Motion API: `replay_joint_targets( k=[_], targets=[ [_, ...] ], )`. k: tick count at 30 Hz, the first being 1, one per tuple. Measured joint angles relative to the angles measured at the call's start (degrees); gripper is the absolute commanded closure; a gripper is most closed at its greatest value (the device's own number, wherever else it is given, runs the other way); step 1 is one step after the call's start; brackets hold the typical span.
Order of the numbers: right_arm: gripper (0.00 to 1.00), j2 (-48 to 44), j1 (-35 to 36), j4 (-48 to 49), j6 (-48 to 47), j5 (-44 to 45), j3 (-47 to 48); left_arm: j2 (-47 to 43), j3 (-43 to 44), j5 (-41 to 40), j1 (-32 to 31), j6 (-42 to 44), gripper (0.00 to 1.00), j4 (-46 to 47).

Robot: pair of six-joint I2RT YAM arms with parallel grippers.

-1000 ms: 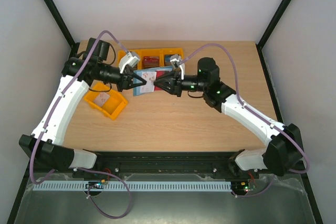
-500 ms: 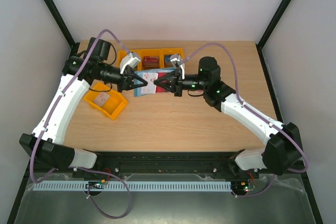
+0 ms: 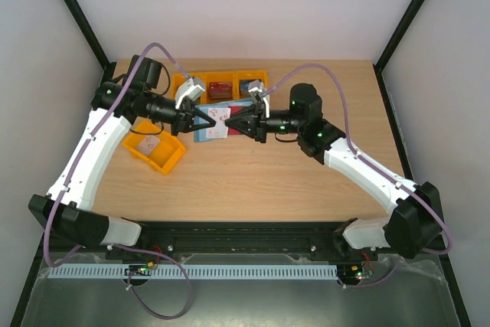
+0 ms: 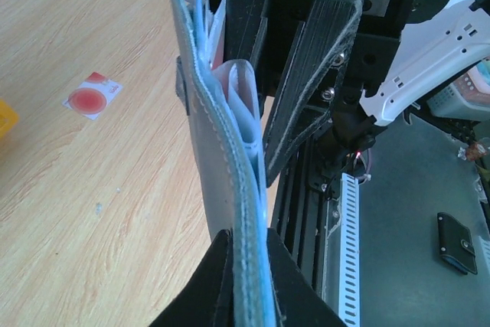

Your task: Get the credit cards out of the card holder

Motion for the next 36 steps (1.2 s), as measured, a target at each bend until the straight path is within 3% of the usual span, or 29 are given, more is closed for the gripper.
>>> replay_joint_targets(
  k=[20, 28, 32, 36],
  targets=[
    [0.84, 1.0, 1.1, -5.5, -1.3, 7.9, 2.5, 0.4, 0.0, -2.2, 0.4, 0.5, 0.98, 0.2],
    [0.98, 1.9, 1.8, -3.3, 0.6, 5.6, 2.6, 0.4, 0.0, -2.5, 0.6, 0.8, 0.98, -0.3],
    [0.98, 1.9, 1.7, -2.1, 1.9, 4.0, 2.5, 0.4, 0.0, -2.0, 0.8, 0.8, 0.88, 0.1],
    [0.98, 1.5, 1.1, -1.2, 2.6, 3.9, 1.9, 0.4, 0.0, -1.6, 0.7, 0.5, 0.84, 0.2]
  ],
)
